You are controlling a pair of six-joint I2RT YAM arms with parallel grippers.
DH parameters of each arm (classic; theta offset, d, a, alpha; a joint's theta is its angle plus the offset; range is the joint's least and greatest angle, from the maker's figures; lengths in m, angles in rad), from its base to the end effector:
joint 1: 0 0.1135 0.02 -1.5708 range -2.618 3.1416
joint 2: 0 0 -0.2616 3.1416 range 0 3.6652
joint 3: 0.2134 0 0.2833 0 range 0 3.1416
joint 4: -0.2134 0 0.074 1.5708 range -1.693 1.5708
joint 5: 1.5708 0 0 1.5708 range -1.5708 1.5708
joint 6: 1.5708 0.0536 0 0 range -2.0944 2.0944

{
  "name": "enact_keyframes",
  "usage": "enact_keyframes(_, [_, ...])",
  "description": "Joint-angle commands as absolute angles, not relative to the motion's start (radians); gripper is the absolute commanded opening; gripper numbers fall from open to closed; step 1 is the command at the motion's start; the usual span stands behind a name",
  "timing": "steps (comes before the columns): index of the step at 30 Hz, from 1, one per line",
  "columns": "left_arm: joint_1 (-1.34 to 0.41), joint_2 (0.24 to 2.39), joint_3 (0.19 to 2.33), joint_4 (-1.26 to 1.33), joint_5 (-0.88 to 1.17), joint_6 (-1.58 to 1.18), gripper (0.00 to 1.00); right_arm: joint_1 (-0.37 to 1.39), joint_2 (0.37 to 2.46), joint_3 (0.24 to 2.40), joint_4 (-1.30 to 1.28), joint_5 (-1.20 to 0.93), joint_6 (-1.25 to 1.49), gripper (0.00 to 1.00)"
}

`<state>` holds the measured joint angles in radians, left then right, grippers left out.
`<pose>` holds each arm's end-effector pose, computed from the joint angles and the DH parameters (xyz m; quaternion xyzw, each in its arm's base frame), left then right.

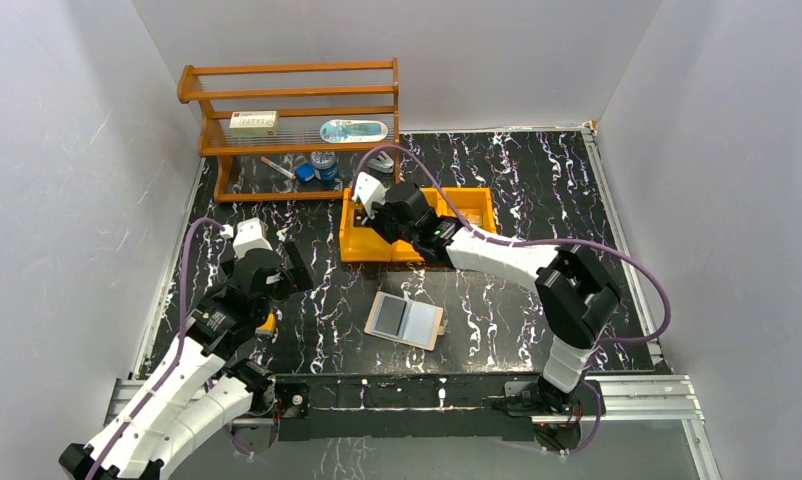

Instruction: Take the credit cards out of the card holder

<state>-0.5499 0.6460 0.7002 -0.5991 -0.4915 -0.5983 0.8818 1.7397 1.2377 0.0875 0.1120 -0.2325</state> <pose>0.1735 -0.0767 0.2830 -0.1398 0.8420 -0.0805 0.5148 0.2920 0.3451 0.2395 -0.4162 0.7259 0.1296 0.5321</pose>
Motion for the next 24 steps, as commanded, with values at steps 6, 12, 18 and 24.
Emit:
enact_keyframes(6, [-0.548,0.625,0.702,-0.591,-0.531,-0.584,0.98,0.896,1.853,1.345,0.145,0.148,-0.565,0.00])
enact_keyframes(12, [-0.547,0.585,0.719,-0.634,-0.598,-0.611,0.98,0.897,1.945,1.440,0.105,0.227,-0.674,0.00])
enact_keyframes(18, [-0.546,0.512,0.704,-0.634,-0.629,-0.621,0.98,0.902,2.037,1.520,0.056,0.304,-0.786,0.00])
enact_keyframes(24, [-0.547,0.488,0.699,-0.636,-0.637,-0.624,0.98,0.902,2.113,1.596,0.013,0.335,-0.832,0.00])
